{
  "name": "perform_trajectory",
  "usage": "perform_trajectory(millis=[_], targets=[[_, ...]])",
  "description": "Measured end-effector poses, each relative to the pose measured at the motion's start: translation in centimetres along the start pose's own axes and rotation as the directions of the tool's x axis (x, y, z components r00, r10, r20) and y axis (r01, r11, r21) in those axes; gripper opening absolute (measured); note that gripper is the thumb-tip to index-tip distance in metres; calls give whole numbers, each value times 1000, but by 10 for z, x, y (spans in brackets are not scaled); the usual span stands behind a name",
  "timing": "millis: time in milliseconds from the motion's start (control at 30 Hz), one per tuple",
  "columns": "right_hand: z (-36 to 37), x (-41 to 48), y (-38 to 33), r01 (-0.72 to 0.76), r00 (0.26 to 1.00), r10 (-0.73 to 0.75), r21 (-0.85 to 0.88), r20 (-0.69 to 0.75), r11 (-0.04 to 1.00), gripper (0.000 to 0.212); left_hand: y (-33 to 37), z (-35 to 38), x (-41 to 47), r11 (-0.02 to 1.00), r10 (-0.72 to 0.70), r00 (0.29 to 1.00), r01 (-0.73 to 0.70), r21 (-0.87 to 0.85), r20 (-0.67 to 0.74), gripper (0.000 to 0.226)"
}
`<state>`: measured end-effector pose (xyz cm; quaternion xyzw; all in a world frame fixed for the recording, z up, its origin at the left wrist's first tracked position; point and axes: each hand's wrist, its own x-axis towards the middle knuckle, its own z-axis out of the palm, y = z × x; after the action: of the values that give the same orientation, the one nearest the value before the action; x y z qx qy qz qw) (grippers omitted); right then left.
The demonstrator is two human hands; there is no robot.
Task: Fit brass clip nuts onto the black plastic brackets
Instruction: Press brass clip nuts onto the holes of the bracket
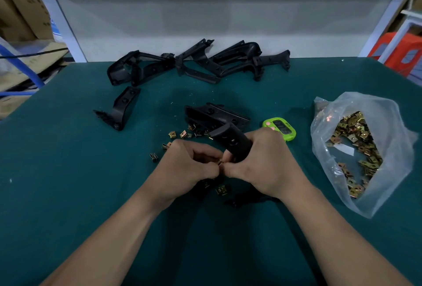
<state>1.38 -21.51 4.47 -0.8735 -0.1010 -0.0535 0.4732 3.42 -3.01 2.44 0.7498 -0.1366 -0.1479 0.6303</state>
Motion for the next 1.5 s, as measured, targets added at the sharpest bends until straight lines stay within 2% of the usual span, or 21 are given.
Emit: perform_trajectory(millis=[167,267,367,467,500,600,800,967,1067,1167,1233,1300,1400,1500], targets=[[6,-1,-3,127,981,-151,-186,-122,974,14,3,5,1,998,20,990,-29,-64,-138,35],[7,-2,-5,146,976,-178,-229,-122,962,10,5,6,0,998,-4,978,-7,-55,-209,22],[10,-2,-4,150,974,-179,-202,-139,968,4,6,6,-2,999,-11,976,2,-45,-219,25],[11,-3,-4,135,977,-157,-154,-143,979,14,7,8,-1,997,-35,973,19,-72,-227,25],[11,-3,-5,139,976,-158,-129,-150,982,7,7,8,-1,996,-48,971,28,-89,-233,23],[10,-4,-5,140,965,-153,-75,-213,987,17,8,10,1,991,-82,970,54,-126,-227,16],[8,1,0,80,972,-63,67,-227,995,8,11,15,-3,987,-92,977,63,-151,-193,22],[3,5,4,41,986,-12,172,-167,984,7,14,19,-8,999,9,950,4,41,-313,19],[3,4,2,71,988,-44,181,-145,981,9,14,18,-7,997,24,929,3,73,-370,21],[1,1,-1,65,991,-59,47,-122,997,20,12,17,-6,993,34,931,10,118,-364,19],[-2,1,0,63,993,-70,-67,-99,996,17,10,15,-7,978,70,942,0,208,-328,22],[-4,0,-1,78,993,-89,-135,-78,988,24,11,15,-8,953,108,947,-12,303,-302,30],[-1,0,-3,82,992,-94,-139,-86,987,40,13,17,-10,930,158,931,-27,367,-330,27],[2,1,0,69,991,-77,-77,-110,995,23,13,18,-9,931,167,920,-28,365,-354,16]])
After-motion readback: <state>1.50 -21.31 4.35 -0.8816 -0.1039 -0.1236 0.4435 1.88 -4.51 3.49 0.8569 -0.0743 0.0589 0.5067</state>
